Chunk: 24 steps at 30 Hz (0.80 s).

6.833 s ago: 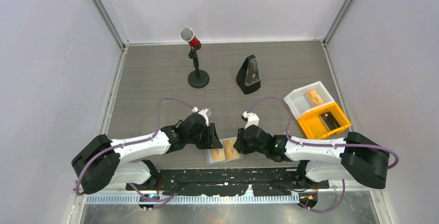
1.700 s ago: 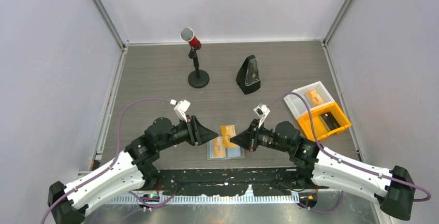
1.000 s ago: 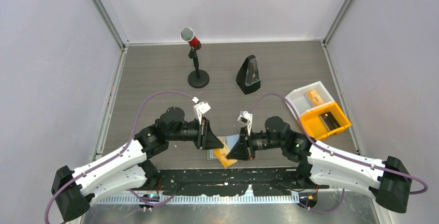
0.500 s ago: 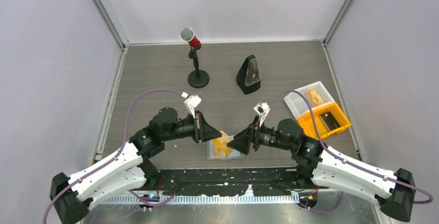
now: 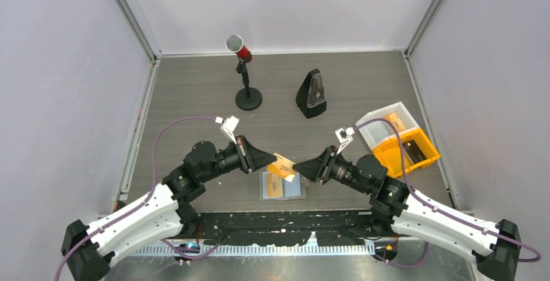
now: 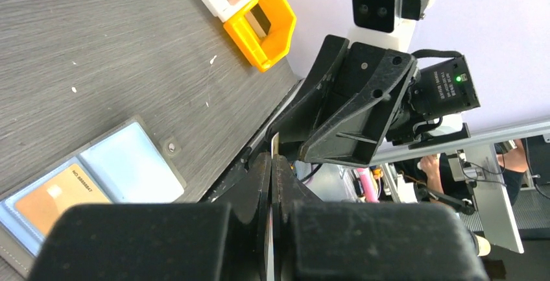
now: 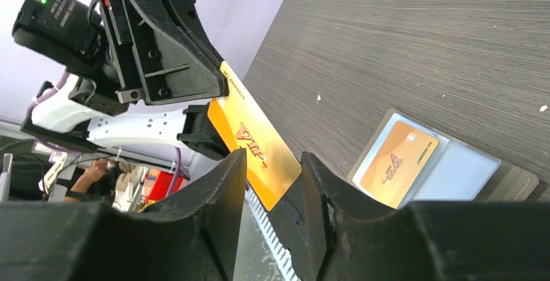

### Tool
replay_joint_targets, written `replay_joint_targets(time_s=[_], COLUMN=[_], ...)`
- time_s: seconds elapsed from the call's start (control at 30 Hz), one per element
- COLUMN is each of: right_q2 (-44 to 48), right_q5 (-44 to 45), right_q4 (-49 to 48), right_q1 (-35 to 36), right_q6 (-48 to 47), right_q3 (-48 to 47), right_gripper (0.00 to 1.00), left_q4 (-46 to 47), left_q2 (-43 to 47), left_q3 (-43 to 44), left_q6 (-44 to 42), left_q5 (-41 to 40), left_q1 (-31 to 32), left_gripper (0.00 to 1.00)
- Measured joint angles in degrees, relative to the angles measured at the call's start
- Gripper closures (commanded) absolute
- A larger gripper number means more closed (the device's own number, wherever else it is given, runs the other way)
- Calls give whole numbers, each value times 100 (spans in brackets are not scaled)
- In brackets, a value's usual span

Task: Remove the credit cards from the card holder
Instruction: Place the credit card in the storage box.

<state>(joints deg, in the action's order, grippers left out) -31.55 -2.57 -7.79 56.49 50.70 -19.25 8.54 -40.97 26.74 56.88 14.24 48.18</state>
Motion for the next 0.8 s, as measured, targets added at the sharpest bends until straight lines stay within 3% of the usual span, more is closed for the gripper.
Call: replay_joint_targets(time_s=[0.23, 0.4, 0.47, 0.67, 0.8], right_q2=[-262, -295, -262, 101, 365], right_q5=[98, 114, 127, 273, 400], right_q4=[-240, -511, -632, -575, 278], right_q1=[-37, -42, -39, -160, -640], right_q6=[313, 531, 610, 586, 175], right_q3=[76, 181, 225, 262, -42], right_gripper=[67, 93, 95, 95, 95], left_q4=[315, 450, 446, 223, -385], left_q2=[28, 48, 63, 136, 247], left_q3=[-157, -275, -330, -361, -267], left_q6=[229, 323, 321, 262, 133], left_q5=[-155, -278, -372, -516, -654], left_q1=[-22, -28, -35, -31, -31], left_gripper=[100, 98, 87, 38, 12])
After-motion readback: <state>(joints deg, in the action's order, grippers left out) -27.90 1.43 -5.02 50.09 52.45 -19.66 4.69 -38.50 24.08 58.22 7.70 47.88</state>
